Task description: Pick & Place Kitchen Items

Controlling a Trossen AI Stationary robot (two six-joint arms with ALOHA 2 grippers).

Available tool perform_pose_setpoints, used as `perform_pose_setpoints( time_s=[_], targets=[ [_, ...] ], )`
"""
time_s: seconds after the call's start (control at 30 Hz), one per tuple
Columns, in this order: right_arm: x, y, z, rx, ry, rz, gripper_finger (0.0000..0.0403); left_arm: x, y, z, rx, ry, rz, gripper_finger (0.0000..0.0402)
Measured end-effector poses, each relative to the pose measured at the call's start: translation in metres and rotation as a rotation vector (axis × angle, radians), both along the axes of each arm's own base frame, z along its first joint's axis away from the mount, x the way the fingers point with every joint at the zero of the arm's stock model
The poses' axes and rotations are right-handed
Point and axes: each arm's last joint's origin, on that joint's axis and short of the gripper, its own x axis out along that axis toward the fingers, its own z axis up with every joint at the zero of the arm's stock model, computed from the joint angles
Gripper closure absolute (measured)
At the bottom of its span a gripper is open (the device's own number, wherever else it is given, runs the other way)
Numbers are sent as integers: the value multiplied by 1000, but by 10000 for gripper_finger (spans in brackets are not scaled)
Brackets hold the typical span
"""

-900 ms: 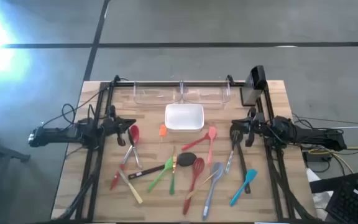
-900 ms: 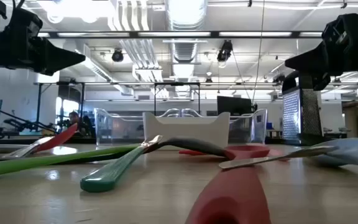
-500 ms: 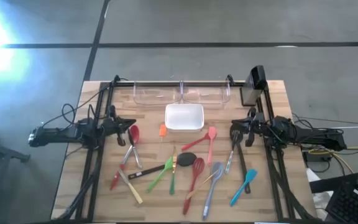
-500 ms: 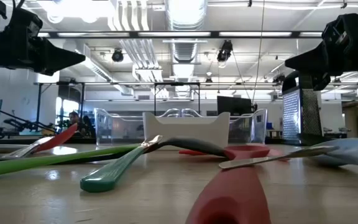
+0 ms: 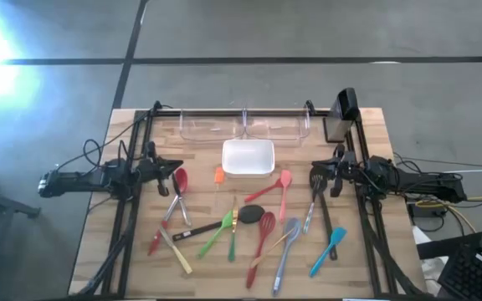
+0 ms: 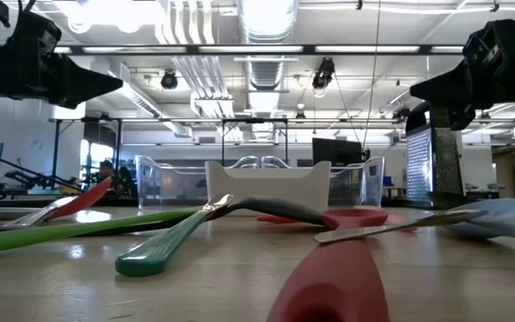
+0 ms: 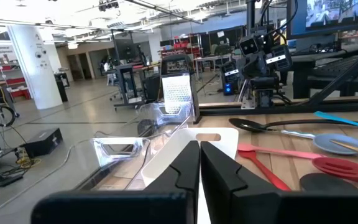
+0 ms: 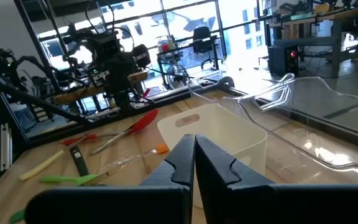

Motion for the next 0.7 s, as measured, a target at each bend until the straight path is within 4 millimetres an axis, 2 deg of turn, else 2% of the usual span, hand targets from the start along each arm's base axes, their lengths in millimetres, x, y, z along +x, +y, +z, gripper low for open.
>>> perform_pose_setpoints(
  time_s=[0.7],
  targets=[
    [0, -4, 0, 1, 5, -40, 394, 0, 0, 0, 0, 0, -1, 384]
  ],
)
